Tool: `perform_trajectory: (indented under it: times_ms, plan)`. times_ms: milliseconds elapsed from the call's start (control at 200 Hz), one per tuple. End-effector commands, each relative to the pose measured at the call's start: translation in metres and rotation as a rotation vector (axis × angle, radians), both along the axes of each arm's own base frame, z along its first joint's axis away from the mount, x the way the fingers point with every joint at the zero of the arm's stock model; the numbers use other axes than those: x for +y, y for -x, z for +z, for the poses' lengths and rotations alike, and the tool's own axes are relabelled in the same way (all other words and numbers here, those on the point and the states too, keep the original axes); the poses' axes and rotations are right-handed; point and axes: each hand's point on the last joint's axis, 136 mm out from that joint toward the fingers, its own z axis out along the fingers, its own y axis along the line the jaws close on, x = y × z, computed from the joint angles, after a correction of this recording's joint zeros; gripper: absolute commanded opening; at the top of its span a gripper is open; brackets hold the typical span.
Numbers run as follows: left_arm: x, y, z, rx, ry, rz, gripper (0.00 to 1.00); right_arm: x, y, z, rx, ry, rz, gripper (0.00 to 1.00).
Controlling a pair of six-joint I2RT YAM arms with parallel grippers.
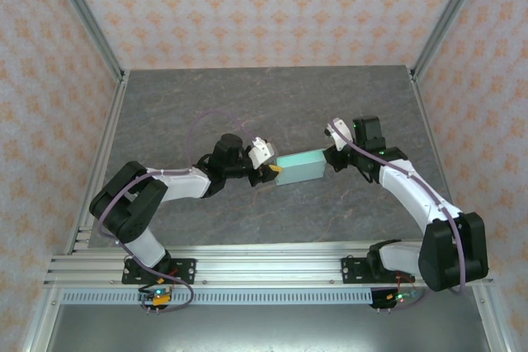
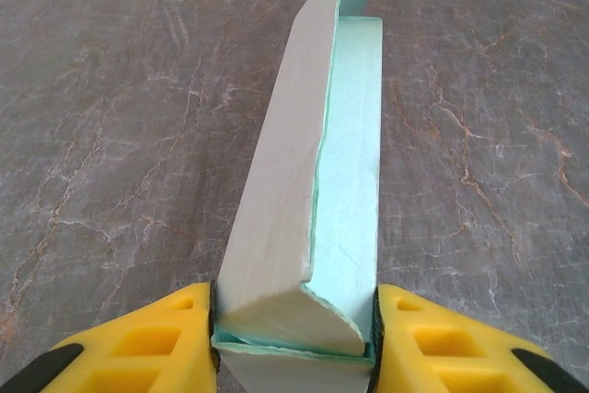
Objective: Fold the paper box
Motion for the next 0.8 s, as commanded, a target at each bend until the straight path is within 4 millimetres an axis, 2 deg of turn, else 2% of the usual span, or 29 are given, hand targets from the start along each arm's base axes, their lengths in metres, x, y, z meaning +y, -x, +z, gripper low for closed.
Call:
perform_trajectory:
  times_ms: [0, 65, 120, 360, 796]
  plan:
    - [0.004, 0.003, 0.000, -0.002, -0.015, -0.003, 0.38, 0.004, -0.006, 0.013, -0.019, -0.031, 0.003, 0.13]
    - [0.003, 0.003, 0.001, -0.004, -0.015, -0.002, 0.37, 0.009, -0.006, 0.015, -0.015, -0.064, 0.001, 0.13]
    - [0.003, 0.003, 0.000, -0.004, -0.018, 0.000, 0.38, 0.010, -0.006, 0.017, -0.010, -0.089, -0.011, 0.08]
    - [0.001, 0.008, -0.004, -0.021, -0.074, -0.010, 0.37, 0.010, -0.004, 0.031, -0.010, -0.119, -0.044, 0.06]
    - [-0.002, 0.013, -0.004, -0.043, -0.114, -0.023, 0.36, 0.020, 0.006, 0.029, 0.099, -0.045, -0.005, 0.02]
